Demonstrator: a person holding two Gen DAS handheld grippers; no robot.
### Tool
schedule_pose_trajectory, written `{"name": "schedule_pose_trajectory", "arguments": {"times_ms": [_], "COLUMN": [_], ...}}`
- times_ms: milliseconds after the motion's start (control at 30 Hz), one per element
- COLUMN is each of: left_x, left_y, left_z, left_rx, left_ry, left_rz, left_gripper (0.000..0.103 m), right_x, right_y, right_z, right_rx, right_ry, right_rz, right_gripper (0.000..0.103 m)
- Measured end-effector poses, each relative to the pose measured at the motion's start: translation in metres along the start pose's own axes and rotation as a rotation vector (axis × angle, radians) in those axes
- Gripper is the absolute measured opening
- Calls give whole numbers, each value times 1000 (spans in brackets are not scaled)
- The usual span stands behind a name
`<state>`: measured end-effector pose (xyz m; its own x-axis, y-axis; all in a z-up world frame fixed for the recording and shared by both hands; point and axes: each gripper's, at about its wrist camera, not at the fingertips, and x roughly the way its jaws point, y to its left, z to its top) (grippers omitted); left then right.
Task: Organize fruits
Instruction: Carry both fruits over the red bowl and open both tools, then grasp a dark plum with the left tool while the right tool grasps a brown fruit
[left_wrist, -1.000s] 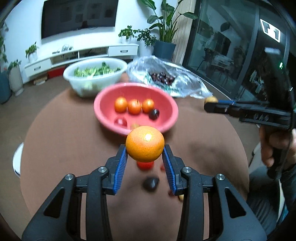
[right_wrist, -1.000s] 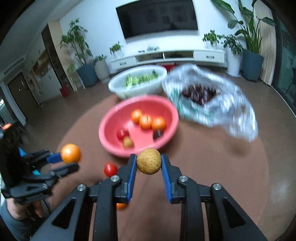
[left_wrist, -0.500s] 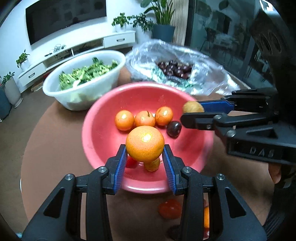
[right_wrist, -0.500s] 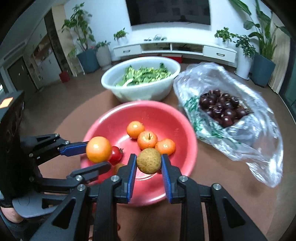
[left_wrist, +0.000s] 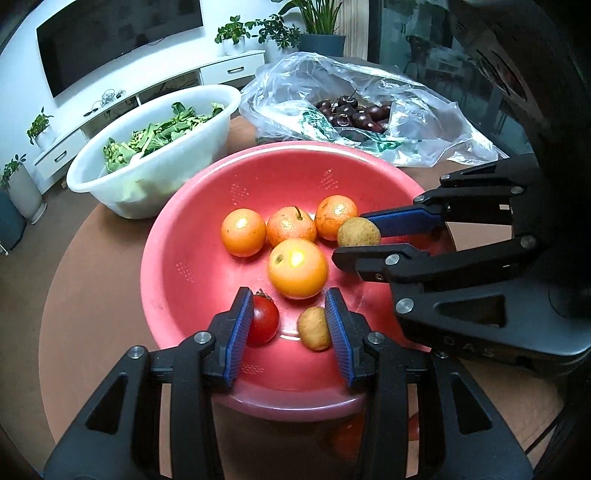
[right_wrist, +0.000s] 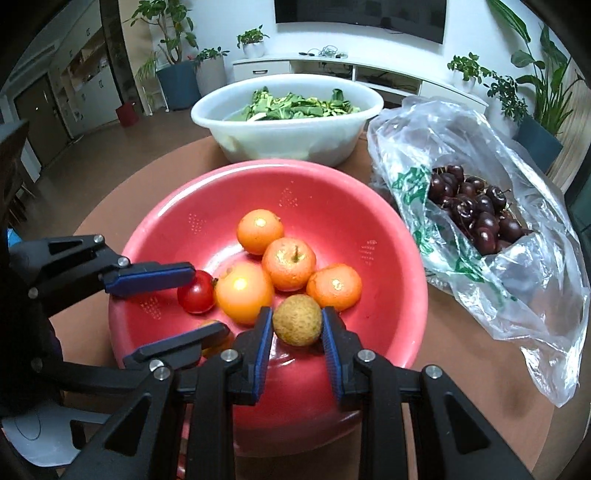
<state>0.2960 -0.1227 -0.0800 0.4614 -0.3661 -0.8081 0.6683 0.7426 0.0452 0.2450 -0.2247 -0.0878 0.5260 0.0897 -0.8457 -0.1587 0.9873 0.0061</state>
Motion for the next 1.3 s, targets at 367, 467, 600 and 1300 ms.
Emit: {"name": "schedule_pose_trajectory", "arguments": {"times_ms": [367, 467, 600, 1300], "left_x": [-33, -54, -79, -58], "left_y": [5, 5, 6, -34], "left_z": [-13, -25, -51, -125], "left_rx": [-21, -38, -51, 147], "left_ry": [-55, -85, -102, 100], "left_rz": [20, 23, 8, -115], "left_gripper": [72, 86, 89, 76], "right_x": [-4, -16, -51, -93], "right_y": [-1, -3, 1, 63], "right_z": [0, -6, -33, -165], "right_rx": [7, 24, 45, 128], "right_ry": [-13, -26, -101, -65], "right_rz": [-5, 2, 52, 132], "right_gripper": [49, 50, 52, 55]}}
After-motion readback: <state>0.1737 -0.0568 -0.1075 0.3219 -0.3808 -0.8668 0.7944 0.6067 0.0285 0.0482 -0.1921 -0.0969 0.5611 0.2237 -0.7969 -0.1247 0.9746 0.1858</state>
